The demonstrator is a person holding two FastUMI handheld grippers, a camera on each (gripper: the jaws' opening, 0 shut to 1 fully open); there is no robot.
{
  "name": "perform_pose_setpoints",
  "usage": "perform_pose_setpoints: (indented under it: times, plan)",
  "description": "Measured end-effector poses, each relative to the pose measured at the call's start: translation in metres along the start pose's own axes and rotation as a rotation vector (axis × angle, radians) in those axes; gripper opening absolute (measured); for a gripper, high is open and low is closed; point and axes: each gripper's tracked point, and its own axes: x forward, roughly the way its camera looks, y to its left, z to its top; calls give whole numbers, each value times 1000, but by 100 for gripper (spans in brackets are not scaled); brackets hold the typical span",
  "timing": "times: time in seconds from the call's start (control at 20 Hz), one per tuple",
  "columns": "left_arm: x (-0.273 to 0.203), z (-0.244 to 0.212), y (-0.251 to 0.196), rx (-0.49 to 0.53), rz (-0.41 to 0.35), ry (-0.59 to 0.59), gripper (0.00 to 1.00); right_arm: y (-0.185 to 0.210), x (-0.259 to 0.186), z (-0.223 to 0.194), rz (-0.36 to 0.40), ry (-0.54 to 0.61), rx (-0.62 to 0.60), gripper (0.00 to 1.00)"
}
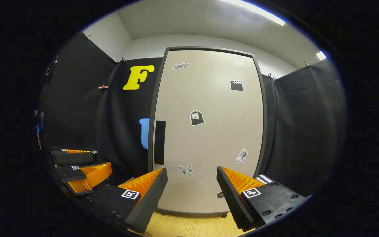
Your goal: Open the cabinet door with the right hand, grasp the bottle in the cabinet with the left hand and place it on the coaster, then close the cabinet door with the right hand.
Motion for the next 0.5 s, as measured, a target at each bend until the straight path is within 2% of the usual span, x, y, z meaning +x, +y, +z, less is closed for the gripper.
perform_pose_setpoints:
  times: [0.5]
  plan:
    - [-4,2,0,8,-18,-12,94,9,-5,6,19,-14,2,98]
